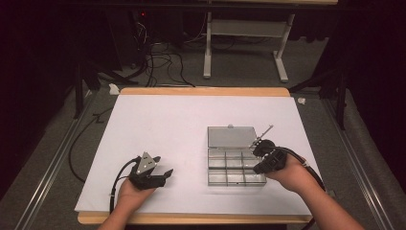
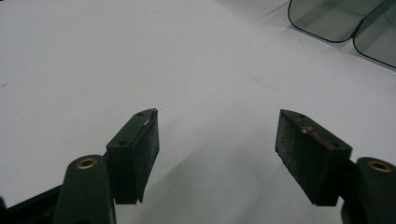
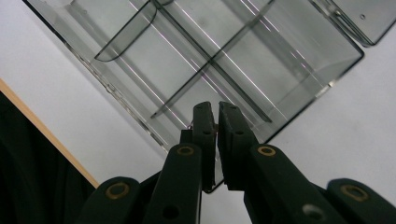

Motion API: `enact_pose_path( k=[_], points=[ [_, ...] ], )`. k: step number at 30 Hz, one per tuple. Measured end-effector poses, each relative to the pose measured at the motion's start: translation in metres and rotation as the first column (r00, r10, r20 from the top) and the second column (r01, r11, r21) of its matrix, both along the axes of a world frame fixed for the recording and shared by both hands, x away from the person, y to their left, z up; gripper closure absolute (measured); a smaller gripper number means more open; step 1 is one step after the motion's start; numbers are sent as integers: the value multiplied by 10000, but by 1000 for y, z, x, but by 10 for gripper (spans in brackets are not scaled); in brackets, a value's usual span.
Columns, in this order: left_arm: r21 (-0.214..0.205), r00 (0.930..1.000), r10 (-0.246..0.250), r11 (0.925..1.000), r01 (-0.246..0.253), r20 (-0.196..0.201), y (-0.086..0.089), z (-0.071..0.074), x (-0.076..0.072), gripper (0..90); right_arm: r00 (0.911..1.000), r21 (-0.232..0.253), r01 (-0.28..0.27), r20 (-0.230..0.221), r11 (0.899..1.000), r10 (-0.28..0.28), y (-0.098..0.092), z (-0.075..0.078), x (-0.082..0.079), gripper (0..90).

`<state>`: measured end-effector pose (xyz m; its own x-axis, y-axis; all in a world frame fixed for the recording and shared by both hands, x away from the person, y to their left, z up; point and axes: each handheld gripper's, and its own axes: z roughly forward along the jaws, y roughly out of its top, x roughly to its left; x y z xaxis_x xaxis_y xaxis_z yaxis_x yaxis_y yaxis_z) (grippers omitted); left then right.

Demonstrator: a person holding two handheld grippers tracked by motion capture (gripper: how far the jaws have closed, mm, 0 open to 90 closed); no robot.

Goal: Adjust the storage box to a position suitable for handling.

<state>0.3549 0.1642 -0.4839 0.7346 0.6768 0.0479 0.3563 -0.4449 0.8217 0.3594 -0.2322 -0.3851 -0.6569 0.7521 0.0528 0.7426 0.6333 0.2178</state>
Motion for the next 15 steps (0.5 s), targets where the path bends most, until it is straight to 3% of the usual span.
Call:
enact_pose_path(
  k=[5, 6, 7, 15],
  points=[
    [-62, 10000, 55, 10000, -56, -51, 1, 0, 1, 308, 9996, -148, -280, -55, 9995, 280, 11, -2, 3, 868],
    [-85, 10000, 68, 9999, -68, -36, 1, 0, 1, 308, 9997, -186, 63, -220, 9998, -67, 14, 0, 1, 868],
    [-91, 10000, 50, 9999, -50, -40, 2, 0, 1, 308, 9993, -89, -367, 6, 9993, 367, 15, 0, 4, 868],
    [-131, 10000, 10, 9999, -11, -31, 2, 0, 1, 308, 9971, -79, -759, -108, 9971, 758, 37, -7, 7, 868]
  ],
)
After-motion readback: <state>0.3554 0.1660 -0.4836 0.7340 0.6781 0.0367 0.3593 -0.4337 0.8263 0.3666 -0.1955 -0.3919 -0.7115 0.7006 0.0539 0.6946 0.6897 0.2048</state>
